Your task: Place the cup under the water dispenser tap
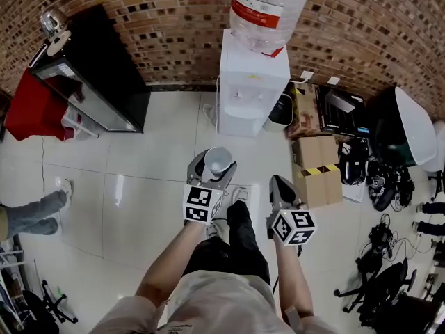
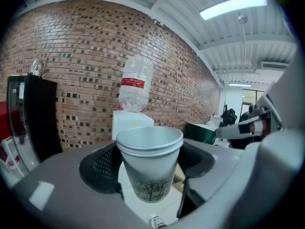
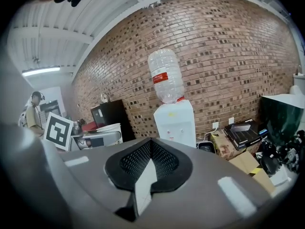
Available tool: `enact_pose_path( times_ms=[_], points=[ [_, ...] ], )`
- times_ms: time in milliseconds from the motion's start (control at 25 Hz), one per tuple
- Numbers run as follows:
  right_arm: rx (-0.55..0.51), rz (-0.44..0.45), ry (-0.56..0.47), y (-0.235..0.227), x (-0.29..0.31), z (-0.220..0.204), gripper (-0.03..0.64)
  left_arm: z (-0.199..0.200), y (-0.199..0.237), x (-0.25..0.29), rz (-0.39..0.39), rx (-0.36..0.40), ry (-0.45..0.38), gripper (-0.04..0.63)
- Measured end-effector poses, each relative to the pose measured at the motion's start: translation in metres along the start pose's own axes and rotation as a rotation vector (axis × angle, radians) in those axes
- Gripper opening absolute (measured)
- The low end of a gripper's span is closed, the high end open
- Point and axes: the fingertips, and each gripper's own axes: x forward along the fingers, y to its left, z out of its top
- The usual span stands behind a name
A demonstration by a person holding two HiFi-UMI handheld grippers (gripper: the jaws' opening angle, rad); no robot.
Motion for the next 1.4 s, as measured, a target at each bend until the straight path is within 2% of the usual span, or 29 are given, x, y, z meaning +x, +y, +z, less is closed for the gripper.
enact_pose_path(
  times_ms=[240,480,840,1200,1280,1400],
  points=[
    [0.043,-0.004,-0.03,-0.056,0.069,-0.001,0.0,-0.028,0.031,0.085,0.046,0.07,-0.006,0.353],
    [0.025,0.004,0.002,-0.111,0.141,-0.018,0.0,-0.075,0.061,0.19,0.071,0.119,0.004,0.353],
    [0.001,0.025,0.021,-0.175,0.216,-0.052,0.001,-0.159,0.113,0.321,0.118,0.122,0.045,0.354],
    [0.031,0.041,-0.03,-0.209,0.259,-0.076,0.0,-0.218,0.146,0.401,0.116,0.152,0.071,0.354],
    [0.026,0.037,-0.029,-0.215,0.264,-0.084,0.0,-0.224,0.149,0.412,0.111,0.154,0.053,0.354],
    [0.043,0.023,-0.027,-0.226,0.267,-0.095,0.001,-0.223,0.154,0.422,0.12,0.152,-0.015,0.354]
  ],
)
